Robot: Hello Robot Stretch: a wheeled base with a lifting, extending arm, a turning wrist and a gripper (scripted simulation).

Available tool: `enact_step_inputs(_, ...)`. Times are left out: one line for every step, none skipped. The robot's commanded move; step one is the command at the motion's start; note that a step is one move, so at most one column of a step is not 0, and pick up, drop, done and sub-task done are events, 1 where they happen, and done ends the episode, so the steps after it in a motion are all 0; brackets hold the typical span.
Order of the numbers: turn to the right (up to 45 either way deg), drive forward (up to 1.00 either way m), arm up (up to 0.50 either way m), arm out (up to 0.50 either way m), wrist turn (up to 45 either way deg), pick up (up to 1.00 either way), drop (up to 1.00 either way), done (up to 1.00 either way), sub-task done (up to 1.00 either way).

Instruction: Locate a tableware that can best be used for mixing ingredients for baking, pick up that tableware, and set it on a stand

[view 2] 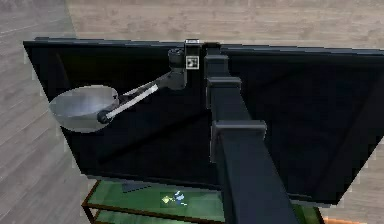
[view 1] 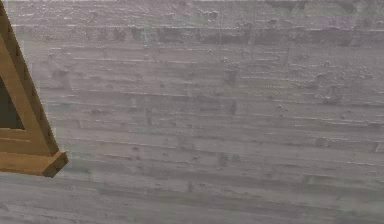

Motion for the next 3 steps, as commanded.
enact_step_inputs(0.0,0.00,0.00,0.00,0.0,0.00,1.00,0.00,0.00)
enact_step_inputs(0.0,0.00,0.00,-0.10,0.0,0.00,0.00,0.00,0.00)
enact_step_inputs(0.0,0.00,0.00,0.00,0.0,0.00,0.00,1.00,0.00)
